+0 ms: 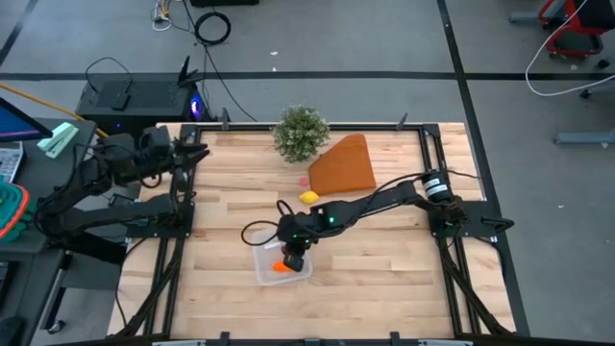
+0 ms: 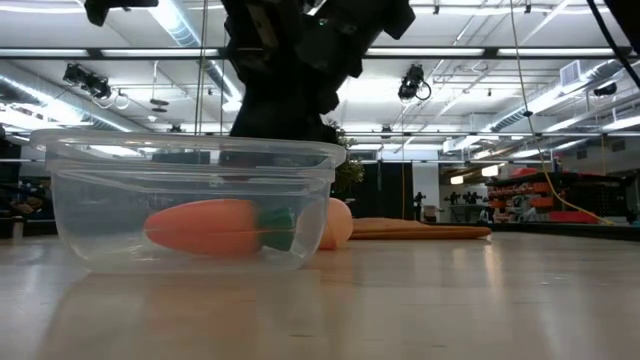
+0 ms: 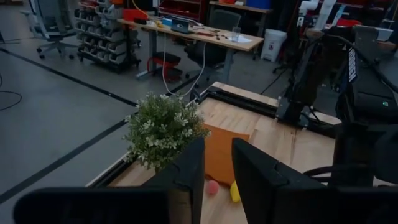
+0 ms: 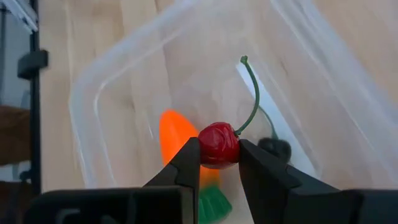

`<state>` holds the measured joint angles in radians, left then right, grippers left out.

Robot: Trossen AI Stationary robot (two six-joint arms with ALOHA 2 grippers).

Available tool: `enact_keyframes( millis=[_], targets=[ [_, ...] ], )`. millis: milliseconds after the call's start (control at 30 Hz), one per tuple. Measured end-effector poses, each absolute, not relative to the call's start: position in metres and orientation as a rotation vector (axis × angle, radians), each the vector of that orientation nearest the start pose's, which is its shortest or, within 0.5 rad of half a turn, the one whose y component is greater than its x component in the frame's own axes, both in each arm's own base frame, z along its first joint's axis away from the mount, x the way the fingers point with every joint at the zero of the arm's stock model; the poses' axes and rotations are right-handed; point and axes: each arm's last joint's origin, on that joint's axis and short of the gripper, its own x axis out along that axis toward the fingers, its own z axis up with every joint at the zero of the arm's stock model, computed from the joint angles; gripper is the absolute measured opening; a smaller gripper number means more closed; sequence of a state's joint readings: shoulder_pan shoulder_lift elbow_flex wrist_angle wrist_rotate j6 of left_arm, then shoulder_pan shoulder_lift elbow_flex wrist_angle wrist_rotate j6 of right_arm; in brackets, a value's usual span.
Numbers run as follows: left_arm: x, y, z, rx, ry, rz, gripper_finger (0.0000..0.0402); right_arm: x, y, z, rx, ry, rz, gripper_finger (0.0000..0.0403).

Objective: Pick and placing Produce into tupperware
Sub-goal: Put the red cherry into the transparent bin

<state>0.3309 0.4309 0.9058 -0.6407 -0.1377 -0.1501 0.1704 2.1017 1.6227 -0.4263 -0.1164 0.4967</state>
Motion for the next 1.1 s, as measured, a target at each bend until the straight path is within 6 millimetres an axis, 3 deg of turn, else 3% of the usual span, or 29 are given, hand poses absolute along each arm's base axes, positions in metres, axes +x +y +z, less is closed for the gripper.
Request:
enact_keyframes(
  millis=[300, 533, 733, 1100],
  targets=[
    [0.061, 0.025, 0.363, -0.163, 0.132, 0.48, 0.009, 0.45, 0.082, 0.197, 0.382, 0.973, 0.1, 0.0061],
    [0.061, 0.025, 0.363, -0.161, 0.133, 0.48, 0.0088, 0.456, 0.078, 0.216, 0.311, 0.942, 0.133, 0.0061],
    [0.061, 0.025, 0.363, -0.16, 0.133, 0.479, 0.0086, 0.464, 0.066, 0.21, 0.247, 1.012, 0.133, 0.0061],
    [0.061, 0.025, 0.363, -0.166, 0.133, 0.48, 0.0094, 0.486, 0.07, 0.192, 0.129, 1.134, 0.189, 0.0061]
  ],
)
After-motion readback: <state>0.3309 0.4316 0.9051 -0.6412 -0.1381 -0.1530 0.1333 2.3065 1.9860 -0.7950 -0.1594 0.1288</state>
